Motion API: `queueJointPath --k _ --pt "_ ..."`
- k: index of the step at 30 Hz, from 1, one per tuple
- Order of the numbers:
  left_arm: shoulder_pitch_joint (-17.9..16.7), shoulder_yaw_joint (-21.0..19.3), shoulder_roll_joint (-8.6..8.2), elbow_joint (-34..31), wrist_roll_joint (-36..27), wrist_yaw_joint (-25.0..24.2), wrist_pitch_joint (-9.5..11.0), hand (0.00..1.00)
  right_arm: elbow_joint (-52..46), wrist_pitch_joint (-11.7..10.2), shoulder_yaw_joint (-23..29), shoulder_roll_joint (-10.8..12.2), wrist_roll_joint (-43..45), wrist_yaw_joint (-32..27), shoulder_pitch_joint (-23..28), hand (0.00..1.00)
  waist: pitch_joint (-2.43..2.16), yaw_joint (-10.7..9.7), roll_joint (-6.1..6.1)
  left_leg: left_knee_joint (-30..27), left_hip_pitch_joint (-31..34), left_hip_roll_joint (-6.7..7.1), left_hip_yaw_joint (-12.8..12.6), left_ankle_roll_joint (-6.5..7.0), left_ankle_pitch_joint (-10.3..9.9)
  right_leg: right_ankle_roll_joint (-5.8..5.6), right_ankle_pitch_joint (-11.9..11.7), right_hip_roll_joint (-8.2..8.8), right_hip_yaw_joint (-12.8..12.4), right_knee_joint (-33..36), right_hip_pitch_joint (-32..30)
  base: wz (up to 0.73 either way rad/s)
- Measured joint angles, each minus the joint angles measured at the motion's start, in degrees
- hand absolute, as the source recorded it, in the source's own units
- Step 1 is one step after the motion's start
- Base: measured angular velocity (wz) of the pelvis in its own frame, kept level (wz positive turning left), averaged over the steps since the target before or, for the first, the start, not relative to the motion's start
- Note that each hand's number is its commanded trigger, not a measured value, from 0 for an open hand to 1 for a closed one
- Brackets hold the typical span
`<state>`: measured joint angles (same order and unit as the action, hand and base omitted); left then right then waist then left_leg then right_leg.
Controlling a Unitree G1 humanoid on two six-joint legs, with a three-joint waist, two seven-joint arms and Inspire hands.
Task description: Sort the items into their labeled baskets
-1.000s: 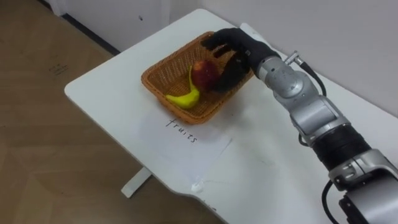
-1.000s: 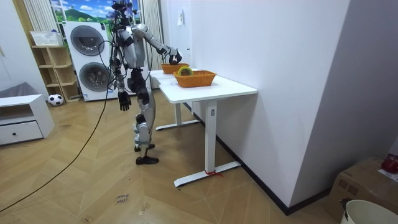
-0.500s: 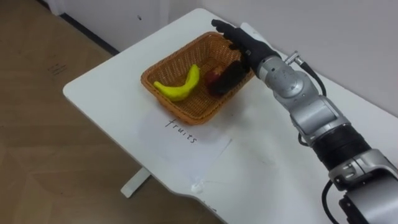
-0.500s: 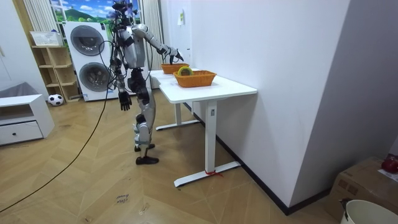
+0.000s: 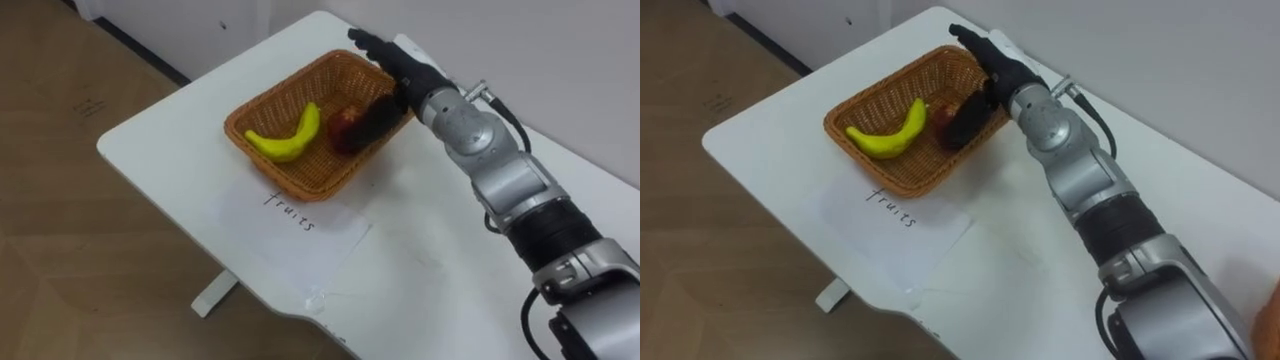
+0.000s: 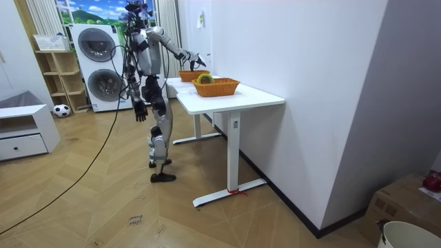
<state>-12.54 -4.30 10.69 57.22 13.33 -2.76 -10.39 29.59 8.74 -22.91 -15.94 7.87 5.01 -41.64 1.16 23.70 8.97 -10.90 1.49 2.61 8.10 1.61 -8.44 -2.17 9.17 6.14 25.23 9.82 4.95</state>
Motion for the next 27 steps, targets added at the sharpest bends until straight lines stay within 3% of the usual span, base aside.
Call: queueJointPath --k 3,7,13,17,22,26,27 --pt "0.2 0.0 0.51 -0.6 -0.2 0.5 0.0 0.00 -1.5 0.0 2.3 -0.3 1.2 -0.3 0.0 0.00 -0.03 -2.3 -0.35 -0.4 0.0 -0.02 -0.5 0.10 -0.1 0.00 0.0 0.04 0.0 0.0 0.0 -0.09" --pt "2.3 0.0 0.44 -1.2 -0.2 1.1 0.0 0.00 -2.8 0.0 6.7 -1.5 1.8 -1.3 0.0 0.00 -0.44 -5.0 -1.21 -0.6 -0.1 -0.02 -1.5 0.14 -0.1 -0.01 0.0 0.36 -0.4 0.3 -0.1 -0.11" --pt "5.0 -0.1 0.08 -2.0 0.0 2.2 0.0 0.00 -5.8 -0.4 9.6 -5.5 1.7 -3.3 -0.1 0.00 -0.83 -6.6 -2.04 0.2 -1.2 -0.59 -5.0 0.49 -0.3 0.02 -0.2 0.06 -4.5 1.0 -1.2 -0.31" --pt "5.4 -0.4 0.10 -2.3 -0.1 2.3 0.0 0.00 -7.0 0.0 11.7 -7.0 1.2 -3.9 -0.1 0.00 -1.05 -8.2 -2.17 0.6 -2.2 -0.95 -6.3 0.53 -0.3 0.04 -0.2 -0.28 -6.1 1.0 -1.2 -0.17" --pt "5.2 -0.7 0.27 -2.4 -0.2 2.2 1.2 0.00 -13.4 -0.5 14.0 -11.7 1.4 -4.0 -0.1 0.00 -1.12 -13.1 -2.24 0.8 -2.3 -0.95 -6.4 0.53 -0.3 0.03 -0.2 -0.30 -7.1 0.8 -1.3 -0.01" --pt "4.8 -1.4 1.00 -1.9 -0.3 2.2 2.9 0.00 -14.8 -1.8 16.3 -15.6 1.8 -4.9 -0.1 0.00 -1.25 -14.3 -2.03 1.7 -3.2 -1.23 -8.0 0.54 -0.4 0.03 -0.2 -0.36 -8.0 1.0 -1.7 -0.23" --pt "4.2 -1.8 1.33 -2.1 -0.3 2.2 3.5 0.00 -14.8 -1.7 17.2 -16.4 1.7 -5.0 -0.1 0.00 -1.38 -15.6 -1.85 1.7 -3.3 -1.25 -8.4 0.54 -0.4 0.03 -0.2 -0.37 -8.0 1.0 -1.6 -0.10"
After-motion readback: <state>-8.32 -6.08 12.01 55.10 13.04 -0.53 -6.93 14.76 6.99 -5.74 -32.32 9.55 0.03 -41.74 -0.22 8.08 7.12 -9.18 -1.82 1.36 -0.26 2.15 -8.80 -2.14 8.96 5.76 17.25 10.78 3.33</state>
